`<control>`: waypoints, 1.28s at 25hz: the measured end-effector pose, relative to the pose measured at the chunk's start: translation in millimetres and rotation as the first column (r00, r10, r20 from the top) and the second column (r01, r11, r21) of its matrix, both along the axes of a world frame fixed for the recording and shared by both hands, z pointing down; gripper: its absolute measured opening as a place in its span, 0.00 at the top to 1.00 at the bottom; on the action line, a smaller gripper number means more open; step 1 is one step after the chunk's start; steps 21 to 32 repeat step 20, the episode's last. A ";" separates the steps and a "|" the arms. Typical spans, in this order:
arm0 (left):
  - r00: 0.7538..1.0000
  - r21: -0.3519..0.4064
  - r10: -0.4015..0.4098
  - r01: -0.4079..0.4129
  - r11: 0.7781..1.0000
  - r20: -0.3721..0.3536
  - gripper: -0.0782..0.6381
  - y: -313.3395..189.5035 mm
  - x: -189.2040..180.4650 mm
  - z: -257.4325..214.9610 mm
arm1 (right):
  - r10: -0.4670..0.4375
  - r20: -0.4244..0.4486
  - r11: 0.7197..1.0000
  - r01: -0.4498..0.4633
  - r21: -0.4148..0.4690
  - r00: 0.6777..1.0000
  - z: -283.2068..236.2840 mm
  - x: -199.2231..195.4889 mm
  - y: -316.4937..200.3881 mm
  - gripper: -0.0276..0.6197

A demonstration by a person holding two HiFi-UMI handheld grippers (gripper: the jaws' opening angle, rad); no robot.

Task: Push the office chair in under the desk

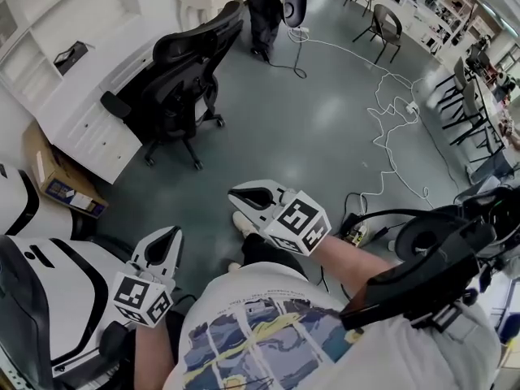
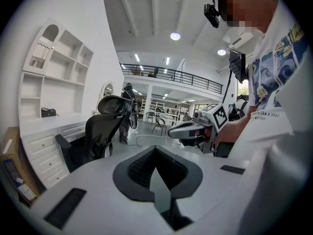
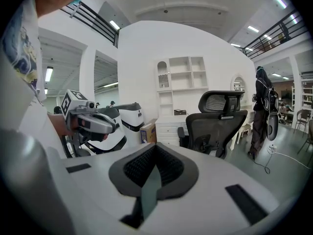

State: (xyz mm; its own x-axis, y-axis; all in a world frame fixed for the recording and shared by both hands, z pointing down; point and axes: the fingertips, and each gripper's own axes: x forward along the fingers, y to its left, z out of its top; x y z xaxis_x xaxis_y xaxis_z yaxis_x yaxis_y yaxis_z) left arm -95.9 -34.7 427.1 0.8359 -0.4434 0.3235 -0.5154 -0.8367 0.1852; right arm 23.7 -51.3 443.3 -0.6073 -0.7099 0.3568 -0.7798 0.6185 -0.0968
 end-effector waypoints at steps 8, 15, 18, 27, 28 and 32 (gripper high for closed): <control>1.000 -0.009 0.008 -0.008 1.000 0.003 0.87 -7.8 -0.2 8.6 | -0.002 0.000 1.000 0.002 -0.009 1.000 6.8 -2.0 -8.7 0.92; 1.000 -0.023 0.007 -0.007 1.000 -0.003 0.87 -19.0 3.3 11.1 | 0.003 -0.003 1.000 -0.003 -0.019 1.000 10.0 2.5 -19.7 0.92; 1.000 -0.025 0.008 -0.008 1.000 -0.002 0.87 -26.6 3.1 13.1 | 0.001 -0.002 1.000 -0.001 -0.022 1.000 11.5 1.8 -27.2 0.92; 1.000 -0.027 0.006 -0.006 1.000 -0.002 0.87 -32.5 2.8 13.8 | -0.002 -0.001 1.000 0.002 -0.024 1.000 12.4 0.7 -32.7 0.92; 1.000 -0.027 0.006 -0.006 1.000 -0.002 0.87 -32.5 2.8 13.8 | -0.002 -0.001 1.000 0.002 -0.024 1.000 12.4 0.7 -32.7 0.92; 1.000 -0.027 0.006 -0.006 1.000 -0.002 0.87 -32.5 2.8 13.8 | -0.002 -0.001 1.000 0.002 -0.024 1.000 12.4 0.7 -32.7 0.92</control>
